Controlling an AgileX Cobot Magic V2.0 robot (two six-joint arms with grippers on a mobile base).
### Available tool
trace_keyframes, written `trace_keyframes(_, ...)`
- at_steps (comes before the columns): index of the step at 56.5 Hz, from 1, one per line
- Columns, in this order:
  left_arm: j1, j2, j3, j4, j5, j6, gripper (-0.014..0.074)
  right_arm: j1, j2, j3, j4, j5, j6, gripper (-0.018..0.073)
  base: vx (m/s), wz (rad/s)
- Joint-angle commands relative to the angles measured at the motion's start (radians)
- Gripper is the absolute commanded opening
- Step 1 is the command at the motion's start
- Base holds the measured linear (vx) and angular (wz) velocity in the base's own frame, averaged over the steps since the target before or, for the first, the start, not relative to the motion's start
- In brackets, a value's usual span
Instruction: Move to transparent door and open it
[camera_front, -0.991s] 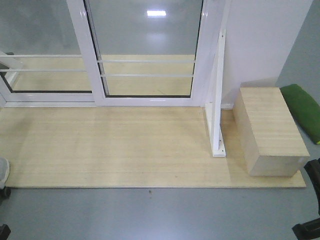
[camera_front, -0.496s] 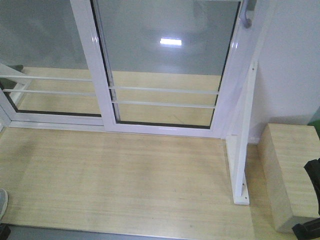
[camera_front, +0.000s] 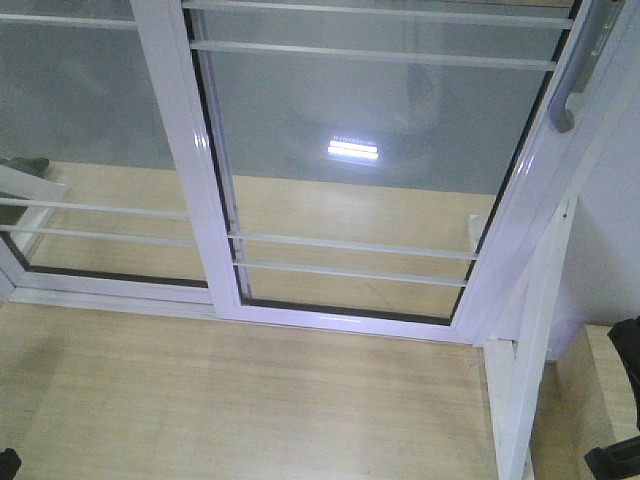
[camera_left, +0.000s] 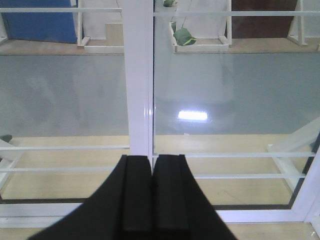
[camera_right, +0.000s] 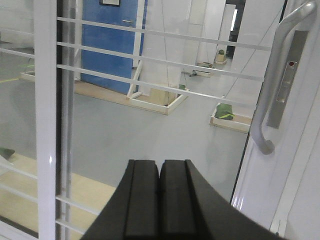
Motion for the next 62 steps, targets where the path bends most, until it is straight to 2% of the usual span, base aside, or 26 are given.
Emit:
trace_keyframes(1,-0.007,-0.013,-0.020,-0.012,-0.085,-0.008,0.0003,-0.003,-0.015,0.002,-0.002,-0.085,-0.011,-0.0001,0.36,-0.16)
trace_keyframes(26,-0.007,-0.013,-0.020,-0.012,-0.085,-0.008,0.0003,-0.003,-0.015,0.002,-0.002,-0.085,-0.011,-0.0001,0.24,-0.24)
trace_keyframes(62,-0.007,-0.013,-0.020,-0.012,-0.085,-0.008,0.0003,-0.003,-0.015,0.002,-0.002,-0.085,-0.011,-0.0001,0.04,-0.06)
